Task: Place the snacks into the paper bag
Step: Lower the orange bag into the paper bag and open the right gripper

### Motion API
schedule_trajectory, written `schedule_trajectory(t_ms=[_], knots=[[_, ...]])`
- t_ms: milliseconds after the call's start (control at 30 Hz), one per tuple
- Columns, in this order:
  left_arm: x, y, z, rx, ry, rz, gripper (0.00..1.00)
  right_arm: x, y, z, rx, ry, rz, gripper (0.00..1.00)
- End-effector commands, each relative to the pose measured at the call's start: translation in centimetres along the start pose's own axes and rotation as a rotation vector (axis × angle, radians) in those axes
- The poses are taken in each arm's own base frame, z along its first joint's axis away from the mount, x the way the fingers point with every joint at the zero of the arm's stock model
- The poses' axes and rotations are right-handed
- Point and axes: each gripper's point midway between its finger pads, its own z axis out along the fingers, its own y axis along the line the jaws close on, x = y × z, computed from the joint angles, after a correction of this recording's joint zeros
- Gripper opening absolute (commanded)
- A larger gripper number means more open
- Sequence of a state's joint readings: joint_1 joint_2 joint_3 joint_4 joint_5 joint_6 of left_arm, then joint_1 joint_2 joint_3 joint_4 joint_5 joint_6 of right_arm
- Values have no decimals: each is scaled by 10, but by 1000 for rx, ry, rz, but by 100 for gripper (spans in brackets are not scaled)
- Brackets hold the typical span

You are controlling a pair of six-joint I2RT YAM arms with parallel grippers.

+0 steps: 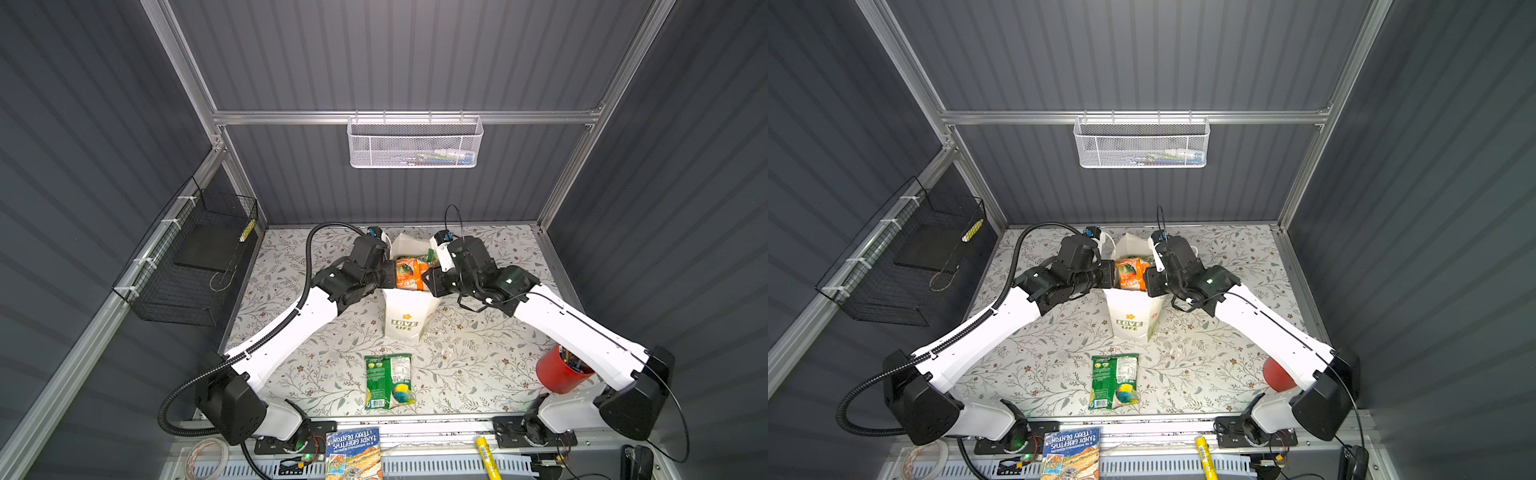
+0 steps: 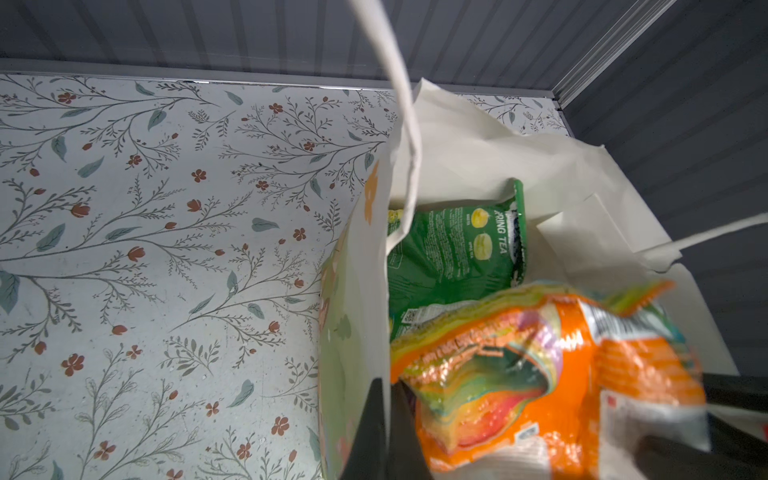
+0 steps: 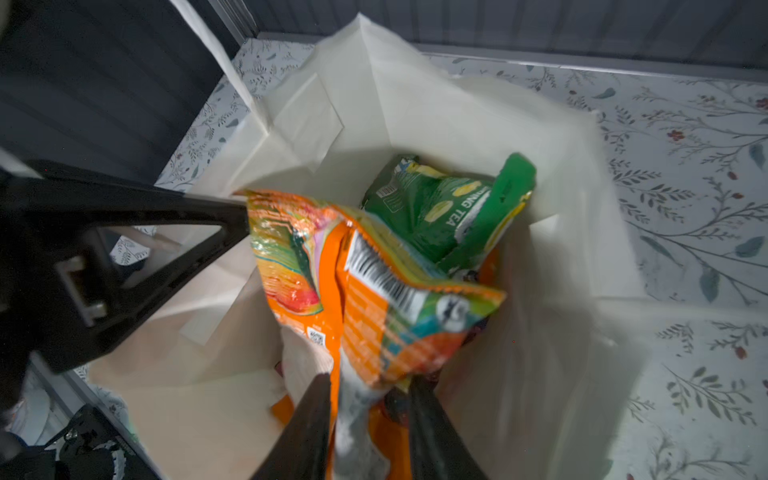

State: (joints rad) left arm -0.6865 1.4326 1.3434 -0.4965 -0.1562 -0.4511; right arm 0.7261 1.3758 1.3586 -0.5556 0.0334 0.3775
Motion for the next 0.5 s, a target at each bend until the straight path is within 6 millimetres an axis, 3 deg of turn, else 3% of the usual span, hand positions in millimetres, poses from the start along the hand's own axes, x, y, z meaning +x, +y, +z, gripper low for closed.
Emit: schedule_trajectory(t_ms=[0, 67, 233, 367, 467], knots=[[-13, -2, -13, 12, -48, 19, 0, -9, 2, -13, -3, -20, -22, 51], [-13, -3, -13, 14, -50, 18, 0, -16, 7, -16, -17, -30, -25, 55], [-13, -4, -12, 18, -48, 20, 0, -39, 11, -16, -5, -58, -20, 53], [-14, -5, -14, 25, -52, 22, 0, -47, 14, 1, 6, -31, -23, 47], [-14, -5, -14, 26, -53, 23, 0, -42, 15, 20, 13, 28, -19, 41]])
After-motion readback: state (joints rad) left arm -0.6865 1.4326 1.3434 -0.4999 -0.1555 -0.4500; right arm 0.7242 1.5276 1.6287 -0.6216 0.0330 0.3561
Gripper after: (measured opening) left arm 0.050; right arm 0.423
